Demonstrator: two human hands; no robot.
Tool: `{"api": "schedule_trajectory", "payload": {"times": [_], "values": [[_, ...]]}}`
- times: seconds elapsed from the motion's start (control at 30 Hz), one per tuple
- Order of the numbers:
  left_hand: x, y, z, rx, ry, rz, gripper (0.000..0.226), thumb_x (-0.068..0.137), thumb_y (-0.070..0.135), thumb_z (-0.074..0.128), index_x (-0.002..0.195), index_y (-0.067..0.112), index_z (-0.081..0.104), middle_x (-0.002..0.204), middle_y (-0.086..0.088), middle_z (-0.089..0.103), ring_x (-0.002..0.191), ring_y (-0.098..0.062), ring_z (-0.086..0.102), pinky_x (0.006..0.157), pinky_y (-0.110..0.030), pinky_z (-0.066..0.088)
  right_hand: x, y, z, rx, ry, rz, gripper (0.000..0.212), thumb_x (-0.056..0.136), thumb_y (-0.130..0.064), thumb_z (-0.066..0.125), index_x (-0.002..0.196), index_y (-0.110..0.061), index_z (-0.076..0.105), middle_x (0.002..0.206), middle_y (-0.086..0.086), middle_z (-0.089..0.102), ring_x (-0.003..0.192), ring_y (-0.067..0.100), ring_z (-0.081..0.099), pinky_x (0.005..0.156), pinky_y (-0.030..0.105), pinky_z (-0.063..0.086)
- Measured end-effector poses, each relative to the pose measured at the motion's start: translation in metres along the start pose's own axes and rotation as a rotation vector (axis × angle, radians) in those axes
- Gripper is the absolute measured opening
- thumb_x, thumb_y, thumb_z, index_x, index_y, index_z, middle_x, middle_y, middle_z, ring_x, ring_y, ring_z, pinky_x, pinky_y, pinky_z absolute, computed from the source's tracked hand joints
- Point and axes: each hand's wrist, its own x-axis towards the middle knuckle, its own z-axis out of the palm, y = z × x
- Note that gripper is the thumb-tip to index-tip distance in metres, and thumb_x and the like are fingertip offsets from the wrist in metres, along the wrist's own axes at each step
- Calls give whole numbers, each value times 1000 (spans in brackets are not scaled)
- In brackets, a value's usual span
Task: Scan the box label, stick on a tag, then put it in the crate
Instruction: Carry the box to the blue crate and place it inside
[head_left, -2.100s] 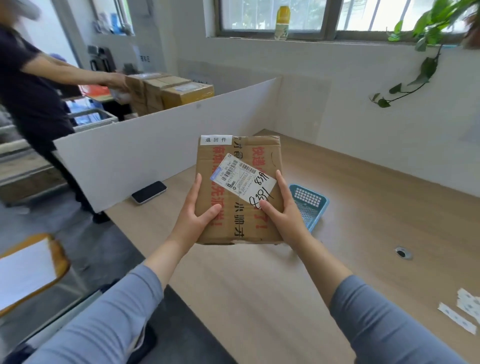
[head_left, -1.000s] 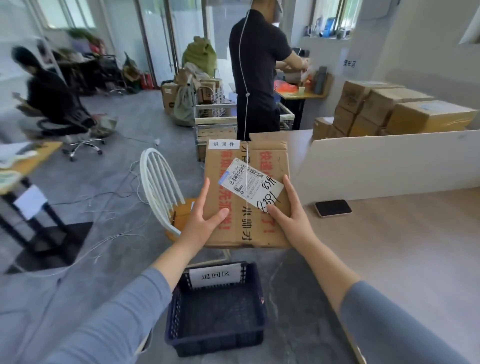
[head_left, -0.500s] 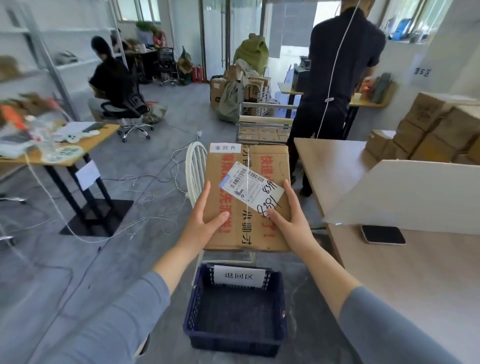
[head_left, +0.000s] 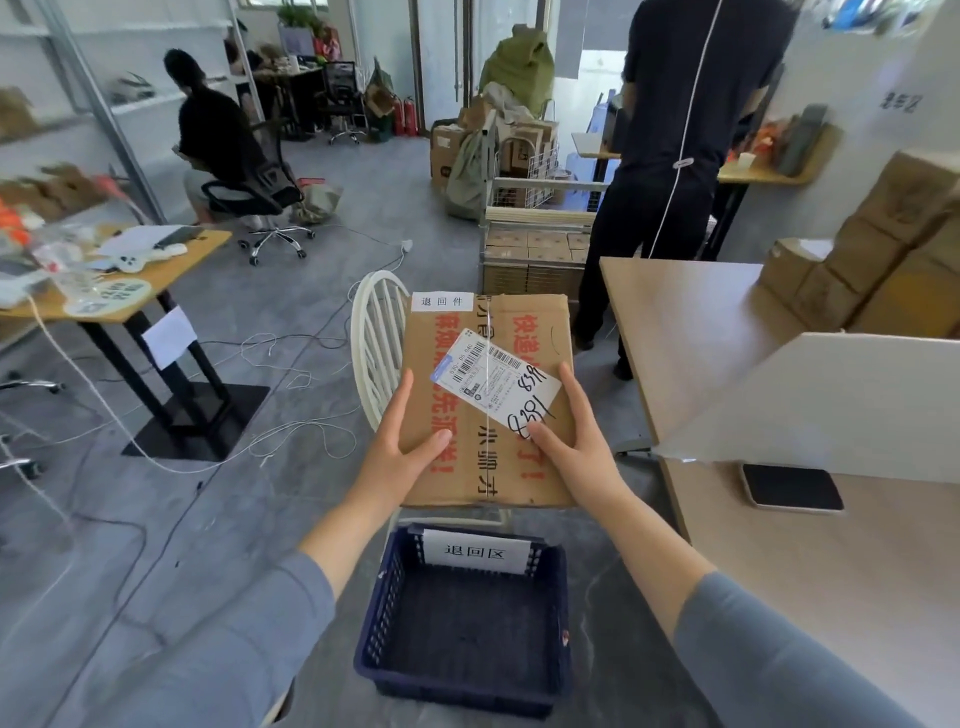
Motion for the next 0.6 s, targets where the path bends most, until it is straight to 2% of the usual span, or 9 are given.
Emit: {"api": "schedule_trajectory", "payload": {"times": [0.1,0.23,0.4,0.5,0.6], "values": [[13,-11,14,-3,5,-25,82,81,38,69,135,66,14,155,18,23,142,-9,25,114,-50,29,11,19,-6,11,-7,30,75,90,-33,63,145,-52,17,147,-19,39,129,5,46,104,38,46],[22,-37,25,-8,-12,-87,84,71,51,70,132,69,16,153,16,29,140,-9,32,112,-48,33,20,51,-5,33,-36,89,75,89,-32,64,144,-54,16,149,-17,36,132,7,44,105,39,46],[33,-71,31,-18,-12,-164,84,82,29,70,142,54,16,149,16,34,133,-3,40,111,-42,36,29,89,6,42,-47,160,75,88,-35,64,143,-55,17,151,-19,33,136,7,39,109,45,42],[40,-95,33,-13,-35,-218,83,79,32,70,139,57,18,148,11,39,131,-4,44,110,-38,38,33,114,16,67,-46,216,75,89,-31,64,145,-51,18,152,-17,32,135,7,40,108,45,42],[48,-124,36,-31,-57,-294,83,86,20,66,146,46,15,146,10,43,128,-3,46,106,-30,40,34,143,27,74,-33,281,76,89,-32,64,145,-51,17,154,-16,30,137,8,38,110,44,40]]}}
